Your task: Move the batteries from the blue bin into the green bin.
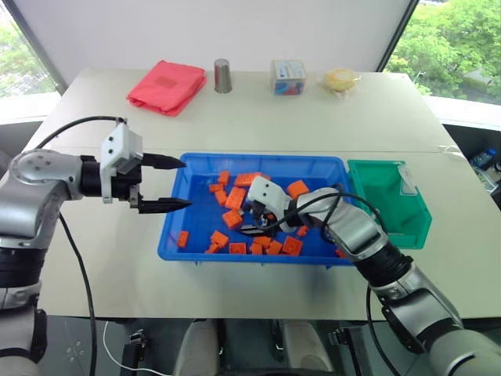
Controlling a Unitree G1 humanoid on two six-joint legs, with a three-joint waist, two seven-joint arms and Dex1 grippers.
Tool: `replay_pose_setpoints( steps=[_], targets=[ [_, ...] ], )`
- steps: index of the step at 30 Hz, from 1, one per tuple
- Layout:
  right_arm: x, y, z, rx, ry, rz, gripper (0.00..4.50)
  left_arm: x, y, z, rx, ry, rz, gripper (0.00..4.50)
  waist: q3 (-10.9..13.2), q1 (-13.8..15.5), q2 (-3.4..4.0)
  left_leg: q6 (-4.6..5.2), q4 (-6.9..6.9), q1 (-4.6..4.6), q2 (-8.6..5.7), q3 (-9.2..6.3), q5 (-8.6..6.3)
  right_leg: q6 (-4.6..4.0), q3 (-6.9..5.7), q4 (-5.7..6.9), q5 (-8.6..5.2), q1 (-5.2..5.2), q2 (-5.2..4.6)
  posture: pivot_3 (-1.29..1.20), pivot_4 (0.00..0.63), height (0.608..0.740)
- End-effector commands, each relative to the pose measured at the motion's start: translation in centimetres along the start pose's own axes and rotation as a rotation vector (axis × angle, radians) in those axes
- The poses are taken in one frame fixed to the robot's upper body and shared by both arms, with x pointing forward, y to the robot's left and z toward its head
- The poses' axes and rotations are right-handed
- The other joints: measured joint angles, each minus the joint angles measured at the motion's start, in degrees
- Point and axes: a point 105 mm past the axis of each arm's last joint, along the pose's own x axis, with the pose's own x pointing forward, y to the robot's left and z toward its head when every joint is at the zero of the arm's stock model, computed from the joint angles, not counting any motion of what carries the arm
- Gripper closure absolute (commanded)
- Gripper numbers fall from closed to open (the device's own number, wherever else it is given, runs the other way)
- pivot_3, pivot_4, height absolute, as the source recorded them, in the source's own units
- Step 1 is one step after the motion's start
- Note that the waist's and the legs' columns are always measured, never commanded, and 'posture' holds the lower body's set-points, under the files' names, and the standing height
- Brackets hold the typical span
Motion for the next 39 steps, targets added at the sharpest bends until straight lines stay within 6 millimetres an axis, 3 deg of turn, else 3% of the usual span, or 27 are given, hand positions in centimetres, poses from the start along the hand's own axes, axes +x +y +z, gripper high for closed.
replay_pose_setpoints(
  steps=[1, 2, 9, 13, 16, 18, 21, 27, 33, 39],
  targets=[
    [0.0, -0.3, 0.5, -0.041, -0.013, -0.018, 3.69, -0.6, 0.2, 1.1, 0.046, -0.015, 0.019, 0.0, 0.0, -0.01, 0.0, 0.0, 0.0, 0.0, 0.0, 0.0, 0.0, 0.0, 0.0, 0.0, 0.0, 0.0, 0.0, 0.0, 0.15, 0.736],
    [0.0, -0.4, 0.5, -0.044, -0.011, -0.025, 4.18, -0.6, 0.2, 1.1, 0.047, -0.015, 0.019, 0.0, 0.0, -0.01, 0.0, 0.0, 0.0, 0.0, 0.0, -0.01, 0.0, 0.0, -0.01, 0.0, 0.0, 0.0, 0.01, 0.0, 0.15, 0.736],
    [-0.5, -1.2, 1.0, -0.063, -0.015, -0.045, 4.18, -0.6, 0.2, 1.1, 0.05, -0.017, 0.017, 0.0, 0.0, -0.03, 0.0, 0.0, 0.0, 0.01, 0.0, -0.01, 0.0, 0.01, -0.01, 0.01, 0.0, 0.0, 0.01, 0.0, 0.15, 0.736],
    [-0.3, -1.1, 2.4, -0.053, -0.045, -0.038, 4.18, -0.6, 0.1, 1.0, 0.054, -0.014, 0.013, 0.0, 0.0, -0.07, 0.0, 0.0, 0.0, 0.01, 0.0, -0.01, 0.0, 0.01, -0.01, 0.01, 0.0, -0.01, 0.01, 0.0, 0.15, 0.736],
    [0.1, -0.8, 2.9, -0.055, -0.05, -0.041, 3.39, -0.6, 0.0, 0.9, 0.056, -0.011, 0.012, 0.0, 0.0, -0.08, 0.0, 0.0, 0.0, 0.01, 0.01, -0.01, 0.0, 0.01, -0.01, 0.02, 0.01, -0.01, 0.02, 0.0, 0.15, 0.736],
    [0.3, -0.5, 2.7, -0.064, -0.035, -0.038, 2.57, -0.6, 0.0, 0.9, 0.057, -0.008, 0.012, 0.0, 0.0, -0.06, 0.0, 0.0, 0.0, 0.01, 0.01, -0.01, 0.0, 0.02, -0.01, 0.03, 0.01, -0.01, 0.02, 0.0, 0.15, 0.736],
    [0.4, -0.1, 2.7, -0.061, -0.033, -0.03, 2.57, -0.7, -0.1, 0.8, 0.057, -0.003, 0.011, 0.0, 0.0, 0.0, 0.0, 0.0, 0.0, 0.01, 0.01, 0.0, 0.0, 0.01, 0.0, 0.02, 0.01, -0.01, 0.0, 0.0, 0.15, 0.736],
    [-0.3, -1.2, 3.2, -0.067, -0.038, -0.064, 2.57, -0.8, -0.3, 0.6, 0.054, 0.002, 0.011, 0.0, 0.0, -0.04, 0.0, 0.0, 0.0, 0.01, 0.01, -0.01, 0.0, 0.01, -0.01, 0.02, 0.01, 0.0, 0.0, 0.0, 0.15, 0.736],
    [-1.2, -2.0, 2.6, 0.215, -0.068, -0.021, 2.57, -0.7, -0.4, 0.6, 0.065, 0.002, 0.012, 0.0, 0.0, -0.01, 0.0, 0.0, 0.0, 0.01, 0.01, -0.01, 0.0, 0.01, -0.02, 0.03, 0.01, 0.0, 0.01, 0.0, 0.15, 0.736],
    [-1.8, -1.6, 2.5, 0.574, -0.139, 0.062, 2.57, -1.0, -0.4, 0.6, 0.066, 0.006, 0.016, 0.0, 0.0, -0.05, 0.0, 0.0, -0.01, 0.01, 0.02, -0.02, 0.0, 0.02, -0.02, 0.04, 0.02, 0.0, 0.01, 0.0, 0.15, 0.736]
  ],
)
